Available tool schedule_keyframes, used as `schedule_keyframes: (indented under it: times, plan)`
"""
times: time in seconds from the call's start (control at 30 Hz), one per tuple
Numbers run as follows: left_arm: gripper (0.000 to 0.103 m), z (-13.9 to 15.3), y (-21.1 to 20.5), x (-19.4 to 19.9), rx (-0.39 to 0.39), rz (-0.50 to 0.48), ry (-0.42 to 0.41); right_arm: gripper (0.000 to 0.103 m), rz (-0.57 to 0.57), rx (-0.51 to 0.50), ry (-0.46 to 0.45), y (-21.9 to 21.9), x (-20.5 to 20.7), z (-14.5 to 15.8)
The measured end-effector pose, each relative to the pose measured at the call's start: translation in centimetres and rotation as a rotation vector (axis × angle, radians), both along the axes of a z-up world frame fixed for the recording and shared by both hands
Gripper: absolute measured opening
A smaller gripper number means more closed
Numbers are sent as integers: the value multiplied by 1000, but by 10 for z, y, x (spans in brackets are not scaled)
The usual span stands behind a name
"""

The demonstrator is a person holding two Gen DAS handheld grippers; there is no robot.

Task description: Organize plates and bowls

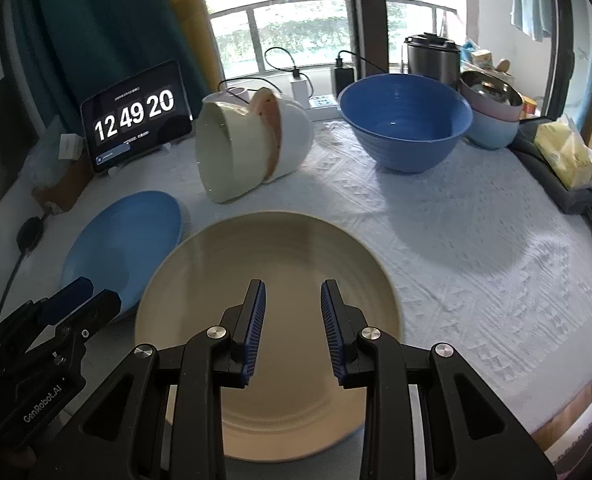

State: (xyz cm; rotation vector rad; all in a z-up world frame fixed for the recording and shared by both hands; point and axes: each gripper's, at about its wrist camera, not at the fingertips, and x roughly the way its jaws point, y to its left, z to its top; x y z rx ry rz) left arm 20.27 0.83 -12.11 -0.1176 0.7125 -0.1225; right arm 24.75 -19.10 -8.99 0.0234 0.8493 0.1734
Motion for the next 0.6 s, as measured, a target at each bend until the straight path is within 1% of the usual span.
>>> schedule_keyframes:
  times: [0.6]
  plan:
    - [47, -2, 56, -3, -12, 83, -9, 31, 73, -27, 9, 53, 10, 0]
